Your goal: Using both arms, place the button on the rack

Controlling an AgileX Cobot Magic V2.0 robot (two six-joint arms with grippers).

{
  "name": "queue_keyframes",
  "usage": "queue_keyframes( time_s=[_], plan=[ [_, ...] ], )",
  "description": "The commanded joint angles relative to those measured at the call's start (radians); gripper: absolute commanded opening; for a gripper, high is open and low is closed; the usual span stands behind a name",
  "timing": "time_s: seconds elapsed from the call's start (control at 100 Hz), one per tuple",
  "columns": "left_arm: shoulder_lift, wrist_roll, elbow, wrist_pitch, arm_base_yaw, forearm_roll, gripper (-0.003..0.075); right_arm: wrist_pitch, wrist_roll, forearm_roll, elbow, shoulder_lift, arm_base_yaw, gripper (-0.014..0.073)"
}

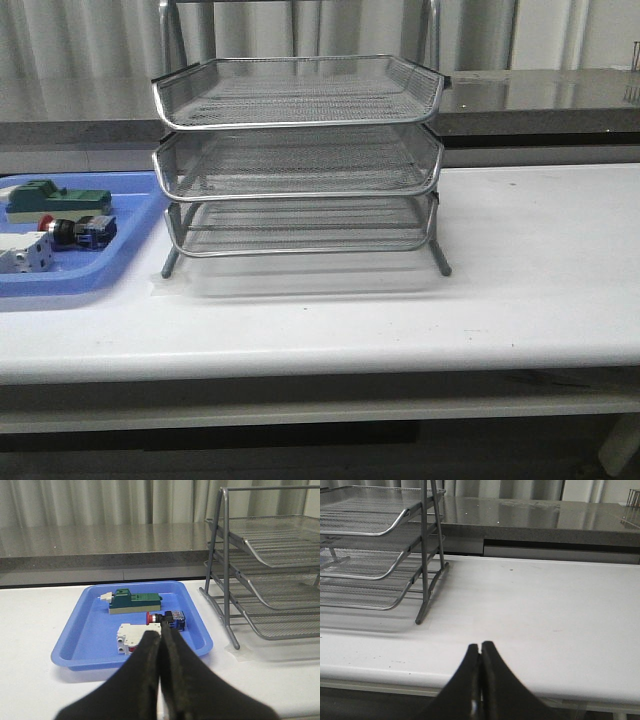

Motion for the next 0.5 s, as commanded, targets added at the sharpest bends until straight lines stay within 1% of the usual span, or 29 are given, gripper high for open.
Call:
queue_keyframes(
  time_s=[0.0, 0.14, 0.29, 0.39, 0.49],
  plan=[
    [-0.034, -0.01, 0.047, -0.076, 0.001, -0.003, -0.002, -0.117, -0.008, -0.002, -0.017, -0.019, -0.006, -0.0071],
    [-0.034, -0.01, 0.047, -0.076, 0.001, -0.003, -0.002, -0.17, -0.008, -0.002, -0.019, -0.019, -0.006, -0.0071],
    [-0.034, -0.01, 0.047, -0.076, 0.001, -0.003, -0.002, -0.164, 0.0, 0.023, -0.063, -0.012, -0.006, -0.0071],
    [-0.034, -0.01, 0.047, -0.076, 0.001, -0.003, -0.002, -0.113, 0.0, 0.056, -0.13, 0.014, -0.006, -0.0071],
    [-0.034, -0.01, 0.047, -0.076, 0.001, -0.003, -0.002, -0.01, 0.0, 0.062, -0.219, 0.074, -0.006, -0.0071]
  ],
)
